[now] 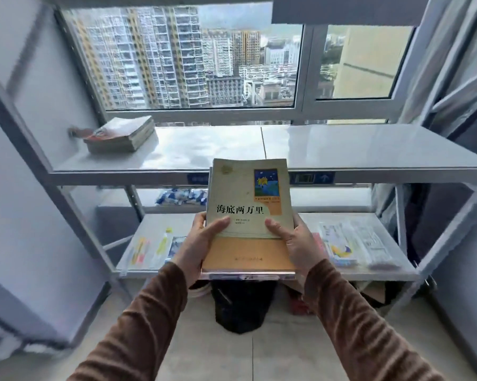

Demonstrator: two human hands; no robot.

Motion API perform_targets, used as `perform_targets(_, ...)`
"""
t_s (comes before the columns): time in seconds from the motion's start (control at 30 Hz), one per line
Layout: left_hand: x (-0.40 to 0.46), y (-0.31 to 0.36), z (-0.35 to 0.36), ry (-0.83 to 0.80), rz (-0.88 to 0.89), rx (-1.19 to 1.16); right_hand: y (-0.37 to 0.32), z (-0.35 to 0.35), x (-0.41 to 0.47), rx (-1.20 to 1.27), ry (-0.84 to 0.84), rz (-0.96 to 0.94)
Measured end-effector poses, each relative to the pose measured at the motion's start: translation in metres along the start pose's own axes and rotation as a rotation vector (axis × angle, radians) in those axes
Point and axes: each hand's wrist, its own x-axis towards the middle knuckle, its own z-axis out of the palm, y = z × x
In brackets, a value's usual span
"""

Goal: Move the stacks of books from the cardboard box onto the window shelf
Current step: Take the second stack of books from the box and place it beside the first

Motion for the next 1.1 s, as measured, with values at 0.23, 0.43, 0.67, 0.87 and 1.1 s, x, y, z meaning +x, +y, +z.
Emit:
perform_targets(0.23, 0.089, 0.075, -0.072, 0.098, 0.078, 0.063, 0.002, 0.083, 0.128, 0.020, -0.090, 0.005)
perform_targets(0.43, 0.156, 0.117, -0.126, 0.163, 0.189, 0.039, -0.006, 0.141, 0.218, 0.011, -0.178, 0.002)
perform_targets(0.67, 0.245, 0.182, -0.186, 0.017, 0.338, 0.202, -0.019, 0.194, 0.311, -0.051, -0.203, -0.092)
perform_targets(0.87, 0.314, 0.211, -0.227, -0.037, 0.455, 0.338, -0.005, 0.231, 0.362, -0.087, -0.152, -0.243)
perform_targets(1.1, 0.349, 0.202, -0.254, -0.189, 0.496, 0.374, 0.021, 0.251, 0.381, -0.161, -0.083, -0.373)
